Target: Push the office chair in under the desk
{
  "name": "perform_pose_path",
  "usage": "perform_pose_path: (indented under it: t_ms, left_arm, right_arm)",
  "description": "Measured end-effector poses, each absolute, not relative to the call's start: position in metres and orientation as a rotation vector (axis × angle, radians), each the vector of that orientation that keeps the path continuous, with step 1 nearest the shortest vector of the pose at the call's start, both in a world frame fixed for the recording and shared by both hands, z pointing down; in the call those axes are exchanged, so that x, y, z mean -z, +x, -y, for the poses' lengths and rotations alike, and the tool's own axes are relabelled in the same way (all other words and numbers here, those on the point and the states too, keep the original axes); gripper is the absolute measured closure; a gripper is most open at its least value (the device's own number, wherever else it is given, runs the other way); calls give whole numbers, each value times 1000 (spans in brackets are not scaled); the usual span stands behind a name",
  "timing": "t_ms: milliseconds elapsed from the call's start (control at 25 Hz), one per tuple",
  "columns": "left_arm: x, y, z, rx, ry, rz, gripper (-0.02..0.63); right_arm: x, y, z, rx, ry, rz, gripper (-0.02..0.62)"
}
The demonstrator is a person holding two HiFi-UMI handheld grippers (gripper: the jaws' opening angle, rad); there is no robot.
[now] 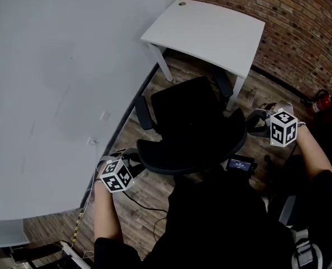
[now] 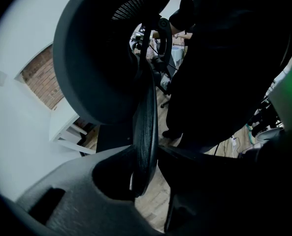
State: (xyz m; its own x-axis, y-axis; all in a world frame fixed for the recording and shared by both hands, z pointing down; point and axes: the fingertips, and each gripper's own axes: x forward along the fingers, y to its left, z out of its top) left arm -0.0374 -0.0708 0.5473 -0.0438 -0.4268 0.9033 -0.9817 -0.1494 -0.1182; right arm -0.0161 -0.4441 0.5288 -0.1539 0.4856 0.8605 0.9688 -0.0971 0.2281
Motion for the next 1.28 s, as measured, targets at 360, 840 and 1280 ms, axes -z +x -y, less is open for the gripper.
perform_pose_path:
  t_ms: [360,840,1280]
  left_arm:
    - [-550,-62,39,-1141,1667,1508,453]
    - [-551,-107,-3,-1168,1801,1394,453]
    - [-548,-153,-32,-1228,1932,1295,453]
  right_arm:
    - [-529,1,407,1081,-1548,1738,453]
    - [-528,14,350,966,-1345,1913,448]
    - [-527,25,295,888,-1122,2016,446]
